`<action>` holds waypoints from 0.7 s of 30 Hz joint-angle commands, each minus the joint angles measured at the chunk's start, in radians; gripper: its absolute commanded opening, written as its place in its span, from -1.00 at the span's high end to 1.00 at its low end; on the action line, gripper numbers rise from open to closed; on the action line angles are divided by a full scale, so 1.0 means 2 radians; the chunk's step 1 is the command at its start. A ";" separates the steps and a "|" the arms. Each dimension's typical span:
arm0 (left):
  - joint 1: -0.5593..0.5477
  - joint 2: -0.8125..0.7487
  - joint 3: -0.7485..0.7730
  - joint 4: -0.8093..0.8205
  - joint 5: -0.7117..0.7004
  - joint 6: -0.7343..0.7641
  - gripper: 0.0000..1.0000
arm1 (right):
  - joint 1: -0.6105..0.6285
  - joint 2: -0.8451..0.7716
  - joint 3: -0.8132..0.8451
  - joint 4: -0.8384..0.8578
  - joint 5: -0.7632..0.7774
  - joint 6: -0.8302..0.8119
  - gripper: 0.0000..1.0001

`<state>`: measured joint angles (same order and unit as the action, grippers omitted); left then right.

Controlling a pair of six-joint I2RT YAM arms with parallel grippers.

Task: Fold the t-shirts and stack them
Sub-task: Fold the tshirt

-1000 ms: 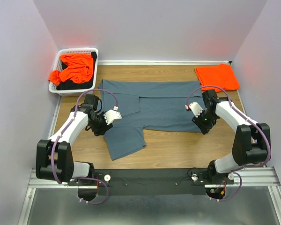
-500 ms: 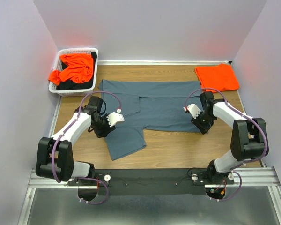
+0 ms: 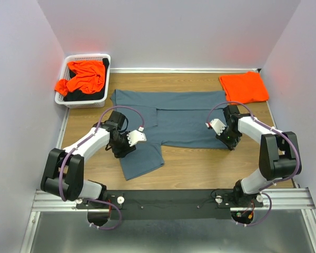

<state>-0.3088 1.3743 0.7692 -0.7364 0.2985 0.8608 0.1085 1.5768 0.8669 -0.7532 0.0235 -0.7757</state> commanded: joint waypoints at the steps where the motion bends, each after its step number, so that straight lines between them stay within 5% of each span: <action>1: -0.014 0.019 -0.009 0.018 -0.030 -0.012 -0.11 | 0.000 0.018 -0.019 0.023 0.012 -0.005 0.75; 4: -0.017 0.032 -0.011 0.025 -0.044 -0.015 -0.09 | 0.001 0.018 -0.015 0.023 0.014 -0.004 0.99; 8: -0.017 0.041 -0.011 0.023 -0.060 -0.009 0.16 | 0.002 0.012 -0.011 0.022 0.017 -0.004 0.99; 16: -0.018 0.002 0.022 -0.021 -0.066 -0.002 0.99 | 0.001 -0.026 0.005 0.009 0.020 -0.005 0.99; 21: -0.017 -0.009 0.046 -0.052 -0.052 -0.003 1.00 | 0.001 -0.055 0.020 -0.005 0.017 -0.004 0.99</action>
<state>-0.3424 1.3914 0.8162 -0.7689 0.1928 0.8497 0.1101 1.5200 0.8711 -0.7498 0.0452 -0.7792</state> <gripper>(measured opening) 0.010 0.009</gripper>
